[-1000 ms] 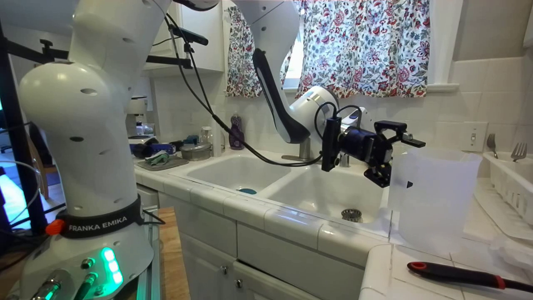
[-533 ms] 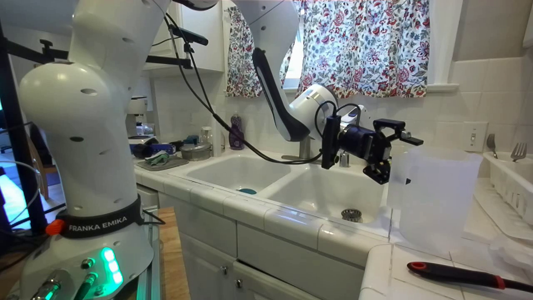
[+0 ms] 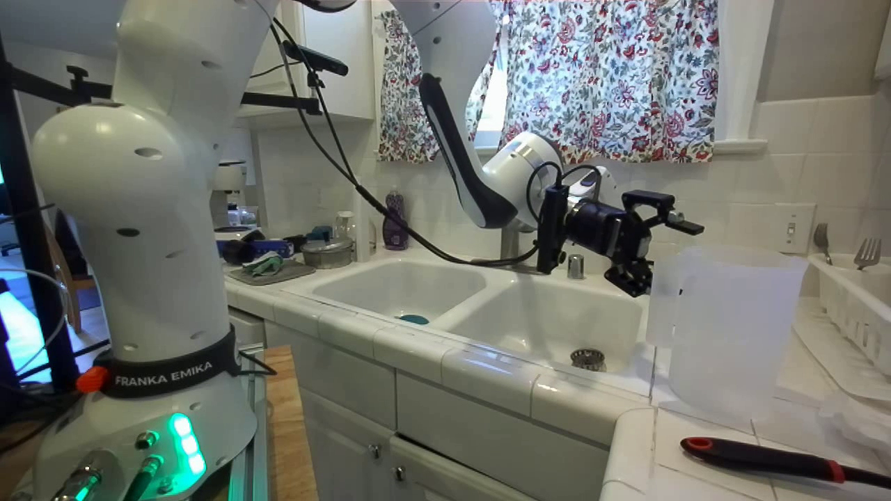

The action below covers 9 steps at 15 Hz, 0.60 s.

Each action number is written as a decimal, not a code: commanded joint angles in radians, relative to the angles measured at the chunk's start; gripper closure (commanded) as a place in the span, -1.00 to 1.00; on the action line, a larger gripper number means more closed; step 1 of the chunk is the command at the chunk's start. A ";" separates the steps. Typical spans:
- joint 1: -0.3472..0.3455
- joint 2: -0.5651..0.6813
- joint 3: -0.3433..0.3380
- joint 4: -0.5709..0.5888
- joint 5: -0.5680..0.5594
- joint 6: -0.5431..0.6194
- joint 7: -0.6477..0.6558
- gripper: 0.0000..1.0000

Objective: Pick up the jar from the sink and put it on the right side of the sink

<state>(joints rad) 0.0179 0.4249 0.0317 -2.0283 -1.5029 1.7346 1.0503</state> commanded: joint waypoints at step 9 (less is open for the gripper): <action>-0.013 -0.174 0.035 -0.010 0.307 0.165 -0.005 -1.00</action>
<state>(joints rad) 0.0161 0.3535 0.0529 -2.0046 -1.3141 1.8523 1.0504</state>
